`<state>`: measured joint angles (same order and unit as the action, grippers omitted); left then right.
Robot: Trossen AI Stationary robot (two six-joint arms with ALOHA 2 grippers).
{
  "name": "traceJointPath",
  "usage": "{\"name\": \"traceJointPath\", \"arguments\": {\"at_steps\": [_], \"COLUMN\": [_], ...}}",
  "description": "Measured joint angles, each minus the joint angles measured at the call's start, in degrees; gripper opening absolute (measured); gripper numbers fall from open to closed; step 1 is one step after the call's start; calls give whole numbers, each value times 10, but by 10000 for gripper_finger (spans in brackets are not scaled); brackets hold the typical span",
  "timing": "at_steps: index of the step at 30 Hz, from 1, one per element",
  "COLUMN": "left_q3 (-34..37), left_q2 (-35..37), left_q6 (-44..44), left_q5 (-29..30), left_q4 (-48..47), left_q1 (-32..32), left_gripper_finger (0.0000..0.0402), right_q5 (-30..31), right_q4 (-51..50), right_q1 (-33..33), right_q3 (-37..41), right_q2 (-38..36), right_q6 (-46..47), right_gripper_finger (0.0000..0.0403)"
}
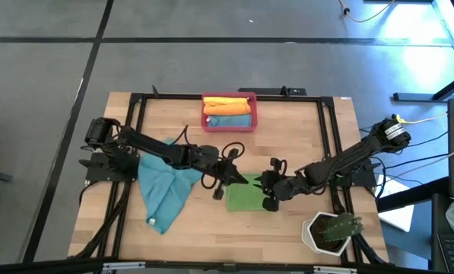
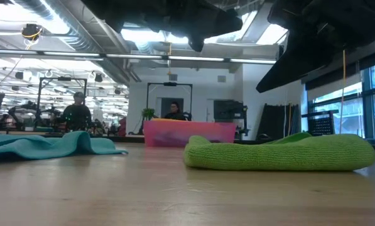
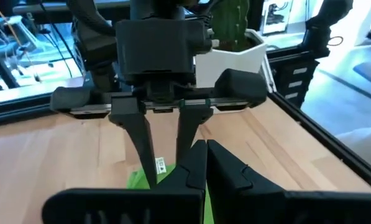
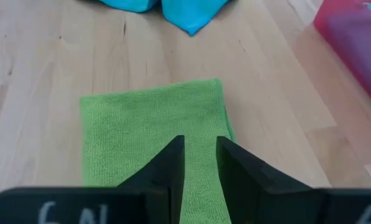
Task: Roll microfiber towels into tight, uniform cylinder then place into a basket
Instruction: Roll the green microfiber towel
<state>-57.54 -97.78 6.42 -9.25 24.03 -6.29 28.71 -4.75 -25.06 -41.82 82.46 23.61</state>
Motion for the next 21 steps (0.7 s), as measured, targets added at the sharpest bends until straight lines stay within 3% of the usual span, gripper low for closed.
{"name": "traceJointPath", "arguments": {"at_steps": [10, 21], "left_q3": [0, 0], "left_q2": [0, 0], "left_q6": [-59, -61], "left_q5": [82, 83], "left_q4": [-30, -29], "left_q1": [-13, -18], "left_gripper_finger": [6, 92], "right_q5": [2, -1], "right_q4": [3, 3], "right_q1": [0, 0], "right_q3": [0, 0], "right_q2": [0, 0], "right_q6": [-43, -43], "right_gripper_finger": [94, 94]}}
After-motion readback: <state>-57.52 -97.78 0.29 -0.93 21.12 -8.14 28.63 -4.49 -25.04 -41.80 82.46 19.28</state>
